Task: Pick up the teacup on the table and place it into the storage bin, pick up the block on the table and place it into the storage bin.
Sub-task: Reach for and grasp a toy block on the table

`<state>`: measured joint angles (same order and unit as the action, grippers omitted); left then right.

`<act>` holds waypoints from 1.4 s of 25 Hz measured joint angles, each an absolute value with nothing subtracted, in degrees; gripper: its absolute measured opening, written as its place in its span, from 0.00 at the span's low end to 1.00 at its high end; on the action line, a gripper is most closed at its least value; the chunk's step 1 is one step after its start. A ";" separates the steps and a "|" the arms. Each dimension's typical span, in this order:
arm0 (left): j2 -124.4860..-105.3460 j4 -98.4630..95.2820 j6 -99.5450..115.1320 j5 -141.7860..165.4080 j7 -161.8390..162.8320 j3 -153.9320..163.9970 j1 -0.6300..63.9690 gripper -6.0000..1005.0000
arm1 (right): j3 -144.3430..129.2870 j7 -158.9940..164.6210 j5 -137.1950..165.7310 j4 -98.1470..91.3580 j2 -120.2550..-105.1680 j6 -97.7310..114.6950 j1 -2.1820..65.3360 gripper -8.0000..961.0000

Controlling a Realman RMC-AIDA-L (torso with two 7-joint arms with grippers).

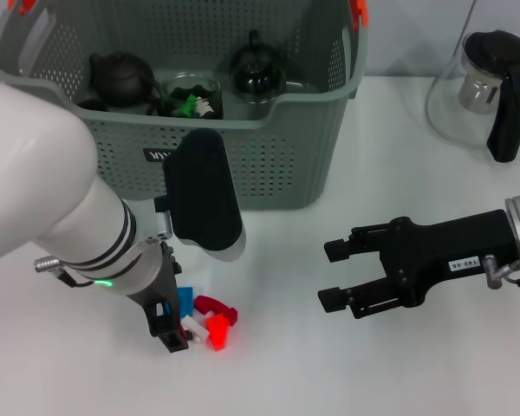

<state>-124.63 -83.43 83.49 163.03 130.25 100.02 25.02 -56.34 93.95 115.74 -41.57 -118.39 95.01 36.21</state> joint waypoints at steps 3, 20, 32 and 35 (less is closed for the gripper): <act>-124.63 -83.41 83.70 163.06 130.26 100.09 25.21 0.85 | -56.34 93.95 115.76 -41.57 -118.39 95.03 36.21 0.90; -124.22 -80.61 84.29 163.57 129.87 98.95 26.73 0.82 | -56.34 93.86 115.76 -41.57 -118.39 94.97 36.21 0.90; -124.27 -79.97 84.68 163.56 126.70 98.79 28.47 0.61 | -56.34 93.86 115.90 -41.57 -118.39 95.16 36.16 0.90; -124.26 -79.70 84.80 163.53 125.62 98.78 28.98 0.61 | -56.34 93.86 115.92 -41.57 -118.39 95.23 36.14 0.90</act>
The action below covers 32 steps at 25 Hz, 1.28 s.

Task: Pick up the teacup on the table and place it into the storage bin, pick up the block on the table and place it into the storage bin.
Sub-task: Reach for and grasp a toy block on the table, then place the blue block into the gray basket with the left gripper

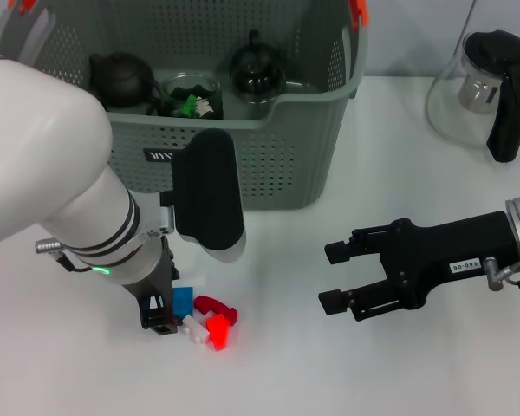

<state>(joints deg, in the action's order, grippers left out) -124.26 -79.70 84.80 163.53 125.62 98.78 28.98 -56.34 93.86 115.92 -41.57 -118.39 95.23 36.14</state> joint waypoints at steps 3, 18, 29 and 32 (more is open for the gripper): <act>-124.25 -78.96 84.95 163.50 124.83 98.78 29.45 0.61 | -56.34 93.86 115.93 -41.57 -118.39 95.28 36.12 0.90; -124.36 -77.20 85.08 163.35 124.54 98.85 30.34 0.59 | -56.33 93.86 115.77 -41.65 -118.30 95.36 35.94 0.90; -124.35 -77.38 85.71 163.53 126.11 98.60 30.96 0.40 | -56.34 93.86 115.65 -41.75 -118.20 95.36 35.84 0.90; -124.30 -78.14 86.55 163.56 126.86 97.54 30.95 0.41 | -56.34 93.86 115.64 -41.82 -118.20 95.36 35.77 0.90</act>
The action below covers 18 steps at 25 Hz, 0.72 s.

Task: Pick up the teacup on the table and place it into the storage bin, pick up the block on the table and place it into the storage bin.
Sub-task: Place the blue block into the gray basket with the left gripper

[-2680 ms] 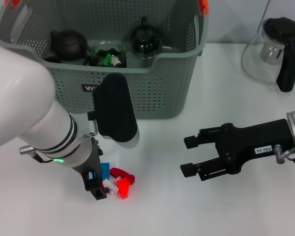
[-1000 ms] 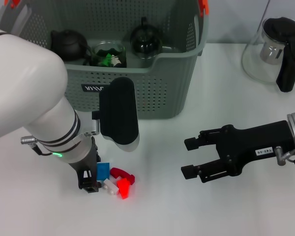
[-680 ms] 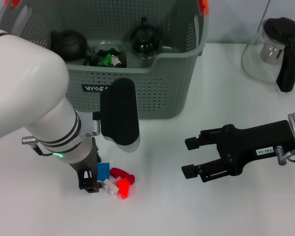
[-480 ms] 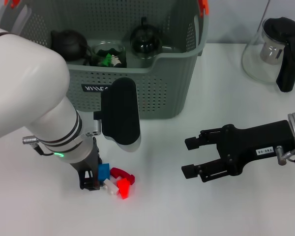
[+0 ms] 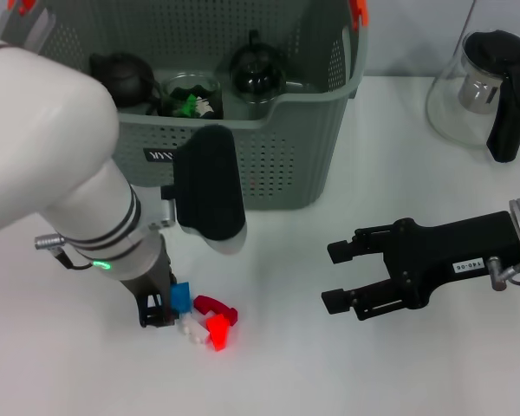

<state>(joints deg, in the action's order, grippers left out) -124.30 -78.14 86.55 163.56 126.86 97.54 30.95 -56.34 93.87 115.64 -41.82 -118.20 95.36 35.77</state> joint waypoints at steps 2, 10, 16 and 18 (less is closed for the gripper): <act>-124.30 -80.53 88.37 163.59 127.62 95.05 30.33 0.42 | -56.34 93.87 115.63 -41.88 -118.21 95.38 35.66 0.90; -124.42 -99.90 99.05 149.69 128.31 75.42 24.40 0.45 | -56.34 93.87 115.59 -41.91 -118.00 95.44 35.55 0.90; -124.14 -103.82 101.21 130.24 128.12 61.88 27.05 0.47 | -56.34 93.87 115.65 -42.05 -117.97 95.28 36.07 0.90; -124.04 -102.42 100.31 128.49 127.99 58.65 30.11 0.48 | -56.36 93.87 115.76 -42.10 -118.01 95.34 36.29 0.90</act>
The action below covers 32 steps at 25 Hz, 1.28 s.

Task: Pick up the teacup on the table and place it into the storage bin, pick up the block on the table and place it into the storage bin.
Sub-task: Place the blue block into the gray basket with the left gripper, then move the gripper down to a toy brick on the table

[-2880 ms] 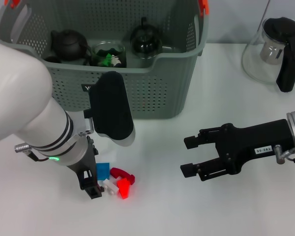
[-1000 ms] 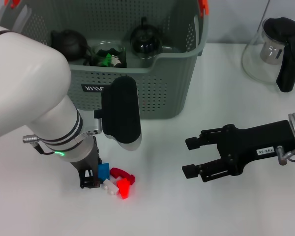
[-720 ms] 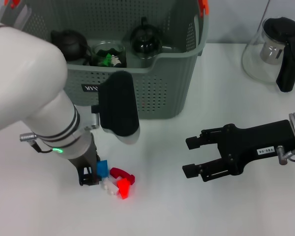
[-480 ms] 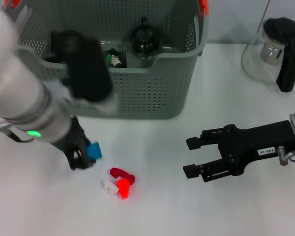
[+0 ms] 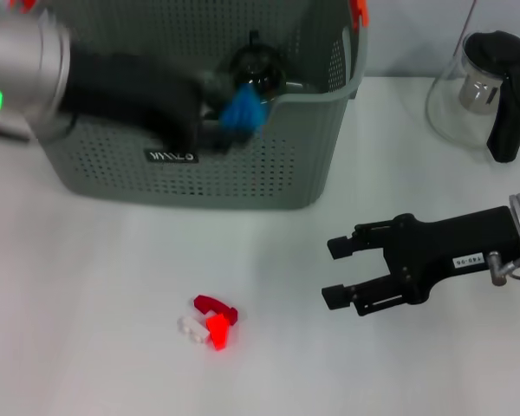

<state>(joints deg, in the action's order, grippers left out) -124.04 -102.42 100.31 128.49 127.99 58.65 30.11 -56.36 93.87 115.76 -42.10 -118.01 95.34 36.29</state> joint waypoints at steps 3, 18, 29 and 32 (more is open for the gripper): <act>-121.33 -92.00 96.19 129.40 127.41 53.49 38.04 0.49 | -56.39 93.86 115.83 -42.15 -118.03 95.46 36.56 0.90; -111.23 -56.59 73.55 130.02 128.46 48.25 47.08 0.55 | -56.33 94.20 115.93 -42.06 -117.86 95.55 36.24 0.90; -115.34 -77.89 86.37 125.16 129.40 46.87 39.29 0.78 | -56.33 93.90 115.82 -42.13 -117.86 95.62 36.12 0.90; -118.41 -88.09 95.17 123.26 128.19 47.51 35.67 0.85 | -56.34 93.89 115.69 -41.95 -117.85 95.48 36.05 0.90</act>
<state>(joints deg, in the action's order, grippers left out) -118.41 -88.09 95.17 123.26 128.19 47.51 35.67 -56.34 93.89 115.69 -41.95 -117.85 95.48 36.05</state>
